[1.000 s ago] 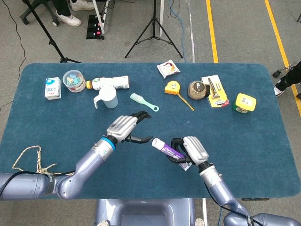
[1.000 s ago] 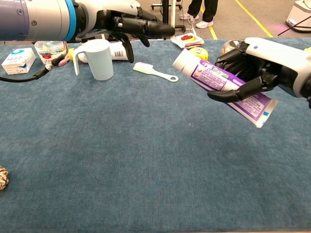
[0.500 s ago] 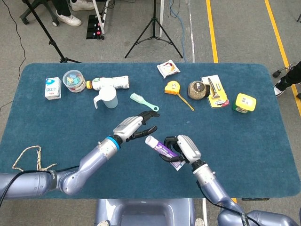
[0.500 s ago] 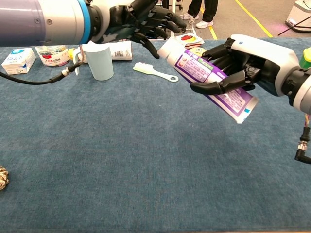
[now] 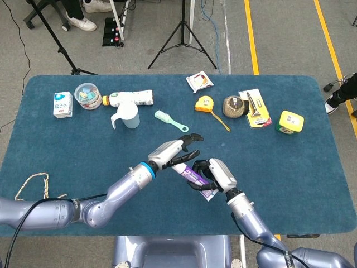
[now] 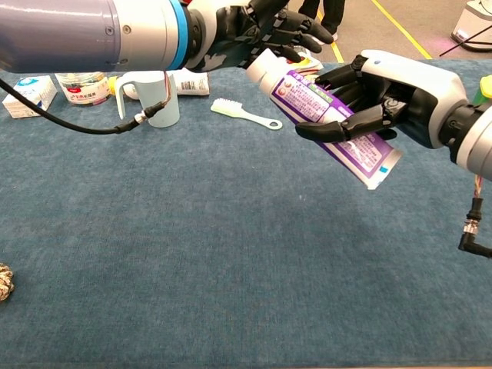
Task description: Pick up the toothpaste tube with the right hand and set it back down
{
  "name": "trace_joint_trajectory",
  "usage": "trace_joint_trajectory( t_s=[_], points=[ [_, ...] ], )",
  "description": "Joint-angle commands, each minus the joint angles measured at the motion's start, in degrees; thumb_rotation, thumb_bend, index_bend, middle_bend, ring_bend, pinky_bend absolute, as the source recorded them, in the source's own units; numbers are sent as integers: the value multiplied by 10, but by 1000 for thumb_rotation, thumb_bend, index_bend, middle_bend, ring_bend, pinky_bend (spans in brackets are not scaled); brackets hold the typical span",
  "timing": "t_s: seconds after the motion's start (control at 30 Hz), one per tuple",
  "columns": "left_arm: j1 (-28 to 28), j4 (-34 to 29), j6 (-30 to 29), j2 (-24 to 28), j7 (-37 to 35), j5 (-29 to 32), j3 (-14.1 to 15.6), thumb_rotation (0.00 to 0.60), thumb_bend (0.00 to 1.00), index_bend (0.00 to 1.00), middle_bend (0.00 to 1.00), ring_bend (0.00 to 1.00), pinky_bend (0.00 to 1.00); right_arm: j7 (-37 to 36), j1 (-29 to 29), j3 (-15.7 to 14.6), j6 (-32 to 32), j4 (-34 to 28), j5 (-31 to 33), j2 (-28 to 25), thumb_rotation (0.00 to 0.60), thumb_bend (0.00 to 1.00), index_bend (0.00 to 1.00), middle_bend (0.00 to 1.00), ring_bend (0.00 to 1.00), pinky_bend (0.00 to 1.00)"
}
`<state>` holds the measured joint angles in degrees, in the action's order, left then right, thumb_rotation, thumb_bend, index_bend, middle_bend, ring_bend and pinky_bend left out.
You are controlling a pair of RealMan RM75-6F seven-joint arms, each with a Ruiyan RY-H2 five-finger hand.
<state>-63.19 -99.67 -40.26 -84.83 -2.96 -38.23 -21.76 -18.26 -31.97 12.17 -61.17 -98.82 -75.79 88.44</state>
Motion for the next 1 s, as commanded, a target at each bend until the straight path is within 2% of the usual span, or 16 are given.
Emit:
trace_joint_trajectory(
  t_s=[0.03,0.67,1.0],
  points=[
    [-4,2,1,-3,-3,4,-1,0,90,88,67,19,233,-3,0,1,0,1,-1,1,600,437,802,923,1000,1000],
    [-17,18,17,-18,-34,16,1,0,90,79,67,15,233,-58,-4,12,-4,2,-14,1,600,440,802,924,1000,1000],
    [-23,27,57,-15,-63,19,-4,0,91,68,67,4,233,-61,-6,13,-11,12,-22,3,600,440,804,924,1000,1000]
  ],
)
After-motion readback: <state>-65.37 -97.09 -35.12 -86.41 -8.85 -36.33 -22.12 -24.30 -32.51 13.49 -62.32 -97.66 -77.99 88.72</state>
